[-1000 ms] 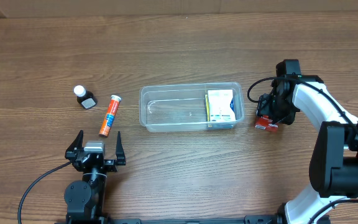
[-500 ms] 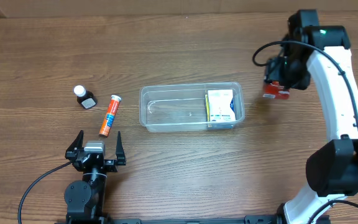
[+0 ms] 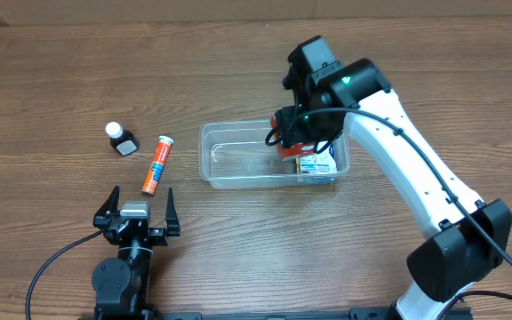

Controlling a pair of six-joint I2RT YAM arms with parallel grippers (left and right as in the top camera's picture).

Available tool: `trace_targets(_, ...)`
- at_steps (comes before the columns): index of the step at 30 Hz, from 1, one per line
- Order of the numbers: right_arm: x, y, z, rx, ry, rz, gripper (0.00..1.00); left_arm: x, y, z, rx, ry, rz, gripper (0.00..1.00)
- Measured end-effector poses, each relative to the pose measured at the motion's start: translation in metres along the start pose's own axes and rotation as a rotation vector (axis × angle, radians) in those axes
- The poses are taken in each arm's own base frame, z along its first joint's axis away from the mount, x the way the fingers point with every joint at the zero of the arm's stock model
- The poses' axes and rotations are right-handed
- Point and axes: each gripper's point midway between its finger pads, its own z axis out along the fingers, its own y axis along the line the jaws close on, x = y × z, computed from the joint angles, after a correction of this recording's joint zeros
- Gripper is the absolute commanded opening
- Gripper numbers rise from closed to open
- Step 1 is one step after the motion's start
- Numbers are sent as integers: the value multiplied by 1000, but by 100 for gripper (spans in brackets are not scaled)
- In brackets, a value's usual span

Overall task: Pack container
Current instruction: 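Grasp the red-white box and lower it into the container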

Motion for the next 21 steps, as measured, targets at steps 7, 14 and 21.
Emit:
trace_targets(7, 14, 5, 50, -10, 4, 31, 63, 0, 0, 0, 0, 0, 0, 100)
trace_targets(14, 21, -1, 80, -16, -12, 55, 61, 0, 0, 0, 0, 0, 0, 100)
trace_targets(21, 11, 4, 80, -41, -50, 55, 64, 0, 0, 0, 0, 0, 0, 100)
